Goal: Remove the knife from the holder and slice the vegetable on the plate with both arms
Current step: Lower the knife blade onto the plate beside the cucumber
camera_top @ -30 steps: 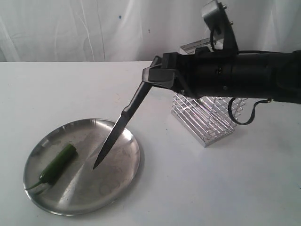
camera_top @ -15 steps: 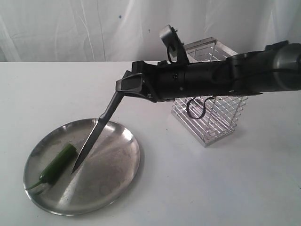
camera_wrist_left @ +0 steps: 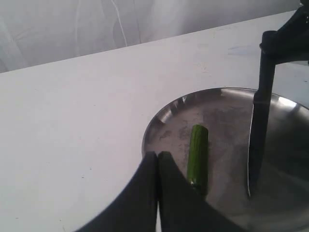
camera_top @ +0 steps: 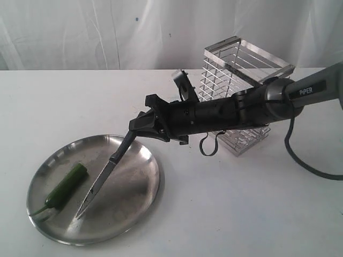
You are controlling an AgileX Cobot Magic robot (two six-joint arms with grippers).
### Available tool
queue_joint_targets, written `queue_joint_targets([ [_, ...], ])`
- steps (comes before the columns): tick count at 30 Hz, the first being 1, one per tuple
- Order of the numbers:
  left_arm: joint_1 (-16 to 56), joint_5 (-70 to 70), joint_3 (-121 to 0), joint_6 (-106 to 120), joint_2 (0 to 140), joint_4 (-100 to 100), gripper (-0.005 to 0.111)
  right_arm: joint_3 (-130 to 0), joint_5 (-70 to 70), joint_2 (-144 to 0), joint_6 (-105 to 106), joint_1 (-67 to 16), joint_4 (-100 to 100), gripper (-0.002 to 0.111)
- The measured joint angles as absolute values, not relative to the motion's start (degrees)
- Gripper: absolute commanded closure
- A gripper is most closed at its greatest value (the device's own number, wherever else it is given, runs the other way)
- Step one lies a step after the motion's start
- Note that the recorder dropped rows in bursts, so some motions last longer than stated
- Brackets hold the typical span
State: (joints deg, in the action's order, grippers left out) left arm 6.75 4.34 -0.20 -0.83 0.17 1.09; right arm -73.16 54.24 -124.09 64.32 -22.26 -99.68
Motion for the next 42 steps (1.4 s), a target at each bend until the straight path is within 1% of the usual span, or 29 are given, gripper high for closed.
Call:
queue_joint_targets([
  [11, 6.7, 4.3, -0.2, -0.8, 0.2, 1.1, 0.107, -73.5, 53.4, -124.8, 66.0, -22.3, -99.9, 0.108],
  [20, 6.7, 4.3, -0.2, -0.8, 0.2, 1.1, 0.107, -73.5, 47.2, -125.0, 65.2, -22.3, -99.9, 0.108],
  [30, 6.7, 4.3, -0.2, -0.8, 0.2, 1.1, 0.107, -73.6, 49.4, -129.2, 67.0, -22.3, -101.3, 0.108],
  [32, 6.7, 4.3, -0.2, -0.8, 0.2, 1.1, 0.107, -73.6, 49.7, -129.7, 67.1, -22.3, -101.3, 0.105],
  [33, 6.7, 4.3, -0.2, -0.8, 0.2, 1.1, 0.107, -73.6, 49.8, -129.7, 67.1, -22.3, -101.3, 0.1],
  [36, 6.7, 4.3, -0.2, -0.8, 0.2, 1.1, 0.107, -73.6, 49.8, -129.7, 67.2, -22.3, -101.3, 0.093],
  [42, 6.7, 4.3, -0.2, -0.8, 0.2, 1.1, 0.107, -73.6, 49.8, -129.7, 67.4, -22.3, -101.3, 0.088],
])
